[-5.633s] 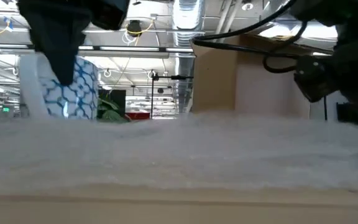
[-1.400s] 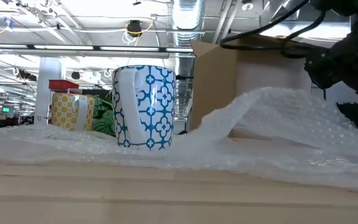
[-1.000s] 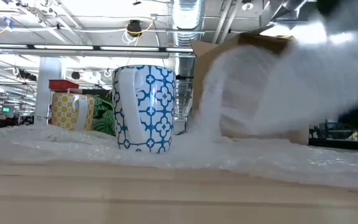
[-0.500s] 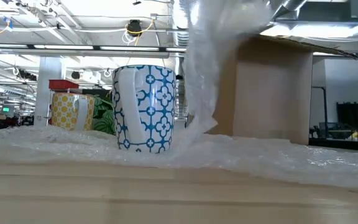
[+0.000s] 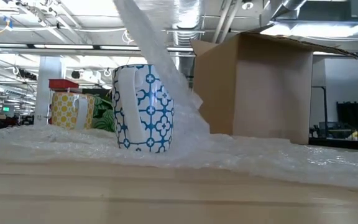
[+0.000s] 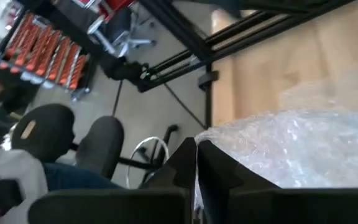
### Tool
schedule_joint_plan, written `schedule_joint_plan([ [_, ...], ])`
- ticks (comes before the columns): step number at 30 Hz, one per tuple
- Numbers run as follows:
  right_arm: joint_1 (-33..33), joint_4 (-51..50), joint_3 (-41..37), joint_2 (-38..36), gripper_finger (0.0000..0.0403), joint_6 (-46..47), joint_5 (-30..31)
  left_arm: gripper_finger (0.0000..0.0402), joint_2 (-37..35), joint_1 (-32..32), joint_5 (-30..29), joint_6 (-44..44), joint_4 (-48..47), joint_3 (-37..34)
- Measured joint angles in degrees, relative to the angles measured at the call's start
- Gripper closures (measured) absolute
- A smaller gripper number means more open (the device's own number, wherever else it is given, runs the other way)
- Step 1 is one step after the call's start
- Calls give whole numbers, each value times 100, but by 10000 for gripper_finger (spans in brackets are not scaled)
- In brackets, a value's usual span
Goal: Wrap mug
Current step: Wrap the blue mug with bubble wrap
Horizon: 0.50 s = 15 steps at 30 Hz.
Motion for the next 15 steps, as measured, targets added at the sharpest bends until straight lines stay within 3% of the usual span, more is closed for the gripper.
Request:
schedule_joint_plan([
  [7, -48, -24, 828, 923, 394, -168, -148, 249, -273, 0, -1, -27, -489, 0],
  [15, -308, 76, 1116, 1157, 288, -65, -201, 249, -280, -90, 2, 21, -622, 0],
])
